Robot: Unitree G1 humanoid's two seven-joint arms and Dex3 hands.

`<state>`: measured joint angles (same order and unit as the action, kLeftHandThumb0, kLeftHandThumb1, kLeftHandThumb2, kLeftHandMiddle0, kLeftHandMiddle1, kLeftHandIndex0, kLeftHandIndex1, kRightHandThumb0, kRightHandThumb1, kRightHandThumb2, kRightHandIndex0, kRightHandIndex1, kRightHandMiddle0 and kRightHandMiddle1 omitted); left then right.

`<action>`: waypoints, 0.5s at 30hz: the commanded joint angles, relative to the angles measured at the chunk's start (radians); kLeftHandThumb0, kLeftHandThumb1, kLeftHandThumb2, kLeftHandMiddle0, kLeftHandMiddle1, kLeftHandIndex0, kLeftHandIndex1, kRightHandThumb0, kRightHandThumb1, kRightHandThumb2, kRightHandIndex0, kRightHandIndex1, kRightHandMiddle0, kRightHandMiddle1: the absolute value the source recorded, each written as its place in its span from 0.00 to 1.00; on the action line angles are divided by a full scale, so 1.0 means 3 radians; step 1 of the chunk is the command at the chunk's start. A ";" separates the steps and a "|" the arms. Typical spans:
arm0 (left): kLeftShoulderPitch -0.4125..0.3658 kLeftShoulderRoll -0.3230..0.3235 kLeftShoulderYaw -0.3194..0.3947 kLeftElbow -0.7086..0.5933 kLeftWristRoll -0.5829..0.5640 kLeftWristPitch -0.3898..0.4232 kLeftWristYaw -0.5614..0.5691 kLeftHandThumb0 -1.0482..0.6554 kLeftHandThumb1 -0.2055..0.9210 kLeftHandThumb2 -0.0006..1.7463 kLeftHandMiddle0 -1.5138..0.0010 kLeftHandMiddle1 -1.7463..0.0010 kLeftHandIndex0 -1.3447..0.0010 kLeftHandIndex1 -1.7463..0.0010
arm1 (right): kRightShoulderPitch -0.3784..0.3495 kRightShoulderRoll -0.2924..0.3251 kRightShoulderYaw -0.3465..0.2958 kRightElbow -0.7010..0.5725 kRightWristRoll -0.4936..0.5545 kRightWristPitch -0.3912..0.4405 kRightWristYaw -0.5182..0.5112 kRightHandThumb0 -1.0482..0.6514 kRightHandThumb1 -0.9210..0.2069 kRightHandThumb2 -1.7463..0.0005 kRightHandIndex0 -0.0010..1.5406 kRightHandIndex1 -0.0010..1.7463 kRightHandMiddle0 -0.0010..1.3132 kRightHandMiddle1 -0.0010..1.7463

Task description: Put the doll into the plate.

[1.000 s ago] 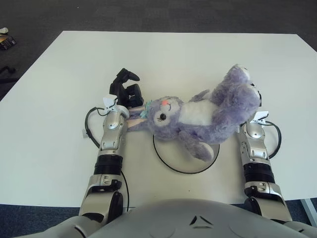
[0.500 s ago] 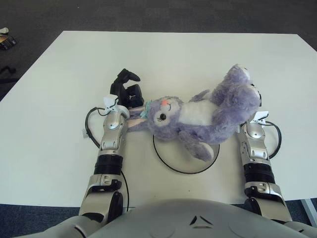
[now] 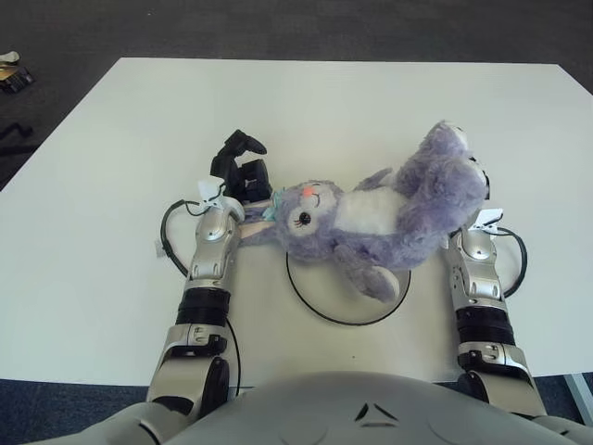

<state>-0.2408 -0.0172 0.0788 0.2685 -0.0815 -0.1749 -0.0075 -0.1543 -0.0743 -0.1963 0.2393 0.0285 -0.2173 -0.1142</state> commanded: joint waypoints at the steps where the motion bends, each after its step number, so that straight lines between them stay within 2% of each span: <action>1: 0.0223 -0.0020 -0.0026 0.0167 0.0076 0.0098 0.0066 0.33 0.43 0.78 0.19 0.00 0.53 0.00 | 0.0348 0.0089 0.0008 0.0152 0.0014 0.0035 -0.0004 0.33 0.52 0.26 0.87 1.00 0.46 1.00; 15: 0.0200 -0.0016 -0.0073 0.0183 0.0276 0.0366 0.0244 0.33 0.41 0.80 0.18 0.00 0.51 0.00 | 0.0347 0.0081 0.0012 0.0145 0.0016 0.0050 0.0004 0.33 0.52 0.26 0.87 1.00 0.46 1.00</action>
<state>-0.2442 -0.0166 0.0612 0.2679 -0.0104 -0.1168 0.0477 -0.1488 -0.0746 -0.1933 0.2308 0.0275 -0.2110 -0.1137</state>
